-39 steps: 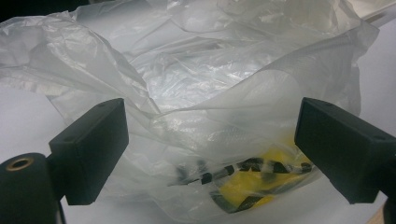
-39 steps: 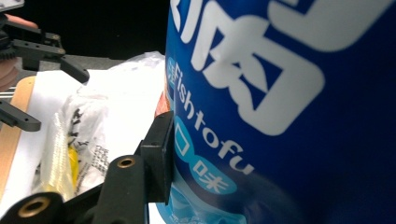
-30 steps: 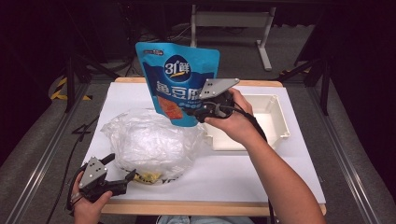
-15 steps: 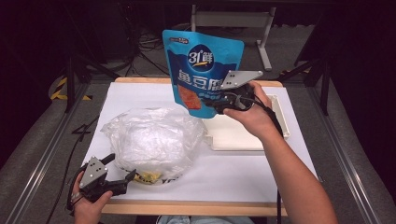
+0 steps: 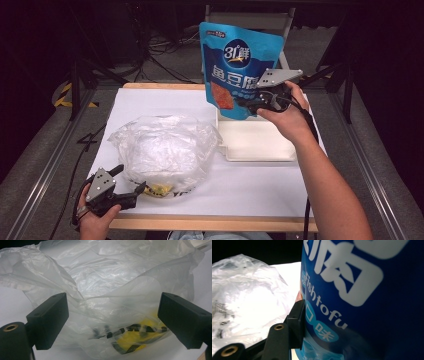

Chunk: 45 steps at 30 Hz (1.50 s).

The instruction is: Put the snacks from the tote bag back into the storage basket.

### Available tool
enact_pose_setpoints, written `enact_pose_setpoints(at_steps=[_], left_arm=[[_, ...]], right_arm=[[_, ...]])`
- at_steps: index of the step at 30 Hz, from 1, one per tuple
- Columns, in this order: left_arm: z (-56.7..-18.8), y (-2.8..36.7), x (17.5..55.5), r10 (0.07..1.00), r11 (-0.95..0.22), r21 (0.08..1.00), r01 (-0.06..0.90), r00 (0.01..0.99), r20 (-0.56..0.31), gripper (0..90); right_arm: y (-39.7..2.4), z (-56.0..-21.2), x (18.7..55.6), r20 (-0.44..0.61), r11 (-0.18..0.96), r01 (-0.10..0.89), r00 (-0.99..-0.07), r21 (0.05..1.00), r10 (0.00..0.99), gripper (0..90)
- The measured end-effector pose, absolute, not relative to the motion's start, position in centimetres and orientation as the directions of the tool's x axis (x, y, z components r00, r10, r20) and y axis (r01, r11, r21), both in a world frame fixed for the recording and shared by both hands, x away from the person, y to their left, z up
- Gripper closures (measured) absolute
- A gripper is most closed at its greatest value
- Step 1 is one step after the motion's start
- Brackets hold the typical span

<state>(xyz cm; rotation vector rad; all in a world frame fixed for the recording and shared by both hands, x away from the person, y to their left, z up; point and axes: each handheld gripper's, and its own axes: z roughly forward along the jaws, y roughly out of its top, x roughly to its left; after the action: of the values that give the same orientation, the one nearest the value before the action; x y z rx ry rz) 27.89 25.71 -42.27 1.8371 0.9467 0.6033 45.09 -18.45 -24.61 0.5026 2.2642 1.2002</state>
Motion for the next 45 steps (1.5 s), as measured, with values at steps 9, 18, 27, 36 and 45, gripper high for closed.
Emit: enact_pose_setpoints(at_steps=[9, 18, 27, 36, 45], left_arm=[[-42.3, 25.7, 27.9, 0.816, -0.25, 0.904, 0.348, 0.578, 0.003, 10.9], [-42.3, 25.7, 28.0, 0.816, -0.255, 0.901, 0.35, 0.578, 0.006, 10.9], [-42.4, 25.6, 28.0, 0.816, -0.255, 0.9, 0.354, 0.578, 0.004, 10.9], [-42.4, 25.7, 28.0, 0.816, -0.257, 0.9, 0.351, 0.578, 0.008, 10.9], [-42.4, 25.7, 28.0, 0.816, -0.257, 0.899, 0.355, 0.578, 0.005, 10.9]], right_arm=[[-20.6, -25.2, 46.0, -0.264, 0.527, 0.104, -0.774, 0.843, 0.575, 50.5], [-22.2, -27.1, 47.2, -0.239, 0.503, 0.131, -0.76, 0.854, 0.604, 50.6], [-22.7, -29.7, 48.0, -0.221, 0.518, 0.167, -0.765, 0.839, 0.605, 50.6], [-23.0, -32.1, 48.7, -0.2, 0.532, 0.218, -0.758, 0.818, 0.62, 50.6], [-23.4, -34.3, 49.5, -0.18, 0.542, 0.269, -0.75, 0.797, 0.636, 50.6]])
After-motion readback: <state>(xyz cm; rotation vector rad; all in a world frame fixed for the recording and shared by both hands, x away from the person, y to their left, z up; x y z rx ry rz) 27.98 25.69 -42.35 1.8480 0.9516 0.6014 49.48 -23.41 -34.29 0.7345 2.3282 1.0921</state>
